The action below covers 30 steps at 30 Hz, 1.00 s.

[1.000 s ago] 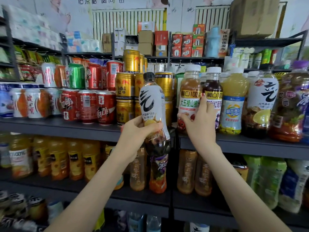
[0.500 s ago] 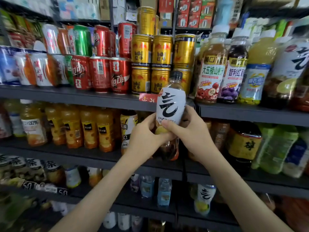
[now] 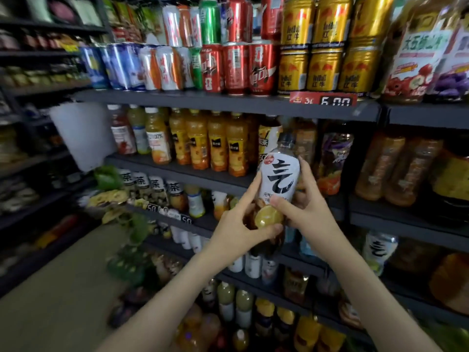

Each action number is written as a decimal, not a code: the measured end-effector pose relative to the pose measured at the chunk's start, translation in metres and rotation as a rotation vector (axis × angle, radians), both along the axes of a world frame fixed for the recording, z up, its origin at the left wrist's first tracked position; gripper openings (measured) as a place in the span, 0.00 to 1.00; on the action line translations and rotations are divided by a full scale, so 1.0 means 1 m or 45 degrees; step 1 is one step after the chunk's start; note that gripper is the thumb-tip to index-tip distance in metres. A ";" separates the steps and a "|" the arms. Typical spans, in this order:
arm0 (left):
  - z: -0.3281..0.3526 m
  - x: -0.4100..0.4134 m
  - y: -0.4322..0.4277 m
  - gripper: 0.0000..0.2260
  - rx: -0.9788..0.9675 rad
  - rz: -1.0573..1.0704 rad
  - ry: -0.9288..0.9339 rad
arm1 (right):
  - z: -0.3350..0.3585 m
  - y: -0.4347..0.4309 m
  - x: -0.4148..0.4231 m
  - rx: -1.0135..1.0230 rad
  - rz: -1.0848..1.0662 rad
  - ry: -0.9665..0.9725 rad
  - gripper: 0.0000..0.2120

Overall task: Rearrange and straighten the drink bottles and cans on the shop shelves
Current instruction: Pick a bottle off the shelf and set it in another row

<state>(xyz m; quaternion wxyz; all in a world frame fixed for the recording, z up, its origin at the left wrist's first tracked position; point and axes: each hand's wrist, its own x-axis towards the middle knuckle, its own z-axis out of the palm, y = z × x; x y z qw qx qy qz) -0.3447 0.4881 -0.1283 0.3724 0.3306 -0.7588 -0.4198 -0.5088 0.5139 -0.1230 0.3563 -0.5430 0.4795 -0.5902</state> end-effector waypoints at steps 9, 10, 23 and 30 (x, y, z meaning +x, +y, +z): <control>-0.017 0.087 -0.035 0.41 0.071 0.052 0.022 | -0.022 -0.049 0.092 0.041 0.052 0.059 0.47; -0.019 0.095 -0.044 0.40 0.077 0.030 0.029 | -0.025 -0.056 0.100 0.032 0.037 0.059 0.48; -0.050 0.183 -0.212 0.24 0.177 -0.192 -0.187 | -0.054 -0.175 0.167 0.008 -0.433 -0.088 0.48; -0.055 0.152 -0.244 0.18 0.160 -0.294 -0.224 | -0.059 -0.166 0.150 0.044 -0.667 -0.056 0.47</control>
